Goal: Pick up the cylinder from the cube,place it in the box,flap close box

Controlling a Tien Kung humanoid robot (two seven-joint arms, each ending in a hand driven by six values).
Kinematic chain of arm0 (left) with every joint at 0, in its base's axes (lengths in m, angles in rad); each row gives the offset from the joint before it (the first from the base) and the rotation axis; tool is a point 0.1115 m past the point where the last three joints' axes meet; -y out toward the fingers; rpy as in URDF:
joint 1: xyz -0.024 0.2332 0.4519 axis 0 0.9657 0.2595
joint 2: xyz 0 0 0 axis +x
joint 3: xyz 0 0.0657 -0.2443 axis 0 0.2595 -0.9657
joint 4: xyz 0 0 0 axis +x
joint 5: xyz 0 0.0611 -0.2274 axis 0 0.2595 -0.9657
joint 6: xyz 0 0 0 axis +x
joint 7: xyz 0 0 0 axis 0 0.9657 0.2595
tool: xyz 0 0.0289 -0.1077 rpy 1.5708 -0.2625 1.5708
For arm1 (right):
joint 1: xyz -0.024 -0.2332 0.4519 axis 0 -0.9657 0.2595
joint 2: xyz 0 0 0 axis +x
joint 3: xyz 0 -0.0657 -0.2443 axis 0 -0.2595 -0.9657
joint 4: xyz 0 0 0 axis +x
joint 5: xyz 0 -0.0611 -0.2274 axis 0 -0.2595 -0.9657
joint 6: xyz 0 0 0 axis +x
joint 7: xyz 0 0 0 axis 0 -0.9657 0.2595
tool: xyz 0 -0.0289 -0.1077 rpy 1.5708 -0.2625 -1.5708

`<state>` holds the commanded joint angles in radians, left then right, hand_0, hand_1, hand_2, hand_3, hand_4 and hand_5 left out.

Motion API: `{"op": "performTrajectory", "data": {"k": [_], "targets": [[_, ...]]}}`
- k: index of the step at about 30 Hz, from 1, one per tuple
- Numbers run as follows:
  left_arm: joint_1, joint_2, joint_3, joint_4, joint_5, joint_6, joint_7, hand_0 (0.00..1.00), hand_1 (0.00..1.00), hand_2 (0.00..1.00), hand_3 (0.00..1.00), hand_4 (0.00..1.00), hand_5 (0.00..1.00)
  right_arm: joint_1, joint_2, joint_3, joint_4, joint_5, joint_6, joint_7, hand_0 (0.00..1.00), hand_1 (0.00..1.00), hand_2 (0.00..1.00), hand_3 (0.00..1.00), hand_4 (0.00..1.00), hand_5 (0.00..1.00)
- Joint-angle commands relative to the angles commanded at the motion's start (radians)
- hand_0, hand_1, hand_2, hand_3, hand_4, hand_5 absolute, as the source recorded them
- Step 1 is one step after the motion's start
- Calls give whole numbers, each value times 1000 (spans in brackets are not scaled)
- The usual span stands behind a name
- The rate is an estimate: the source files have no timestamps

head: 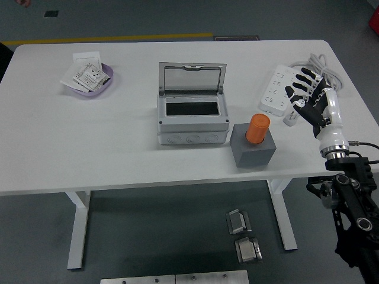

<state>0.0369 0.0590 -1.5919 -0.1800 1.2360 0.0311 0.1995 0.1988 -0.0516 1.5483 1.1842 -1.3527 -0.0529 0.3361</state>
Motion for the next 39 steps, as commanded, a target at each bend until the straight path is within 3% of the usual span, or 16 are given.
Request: {"op": "performTrajectory", "data": {"k": [2,9,39], "targets": [[-1,0,0,0,0,0,0,632,636,589,586,652,198,2,2,-7,-3,-2,0,0,525,712,705,748,828,239],[-7,0,3,0,-3,-1,-1,631,636,589,586,652,197,10,8,-43,-16,-4,-3,4,526,689,688,726,830,252],[-10,1,23,0,-37,2,-1,631,637,589,587,651,193,6,5,-109,-41,8,-18,13,527,688,680,734,849,285]]}}
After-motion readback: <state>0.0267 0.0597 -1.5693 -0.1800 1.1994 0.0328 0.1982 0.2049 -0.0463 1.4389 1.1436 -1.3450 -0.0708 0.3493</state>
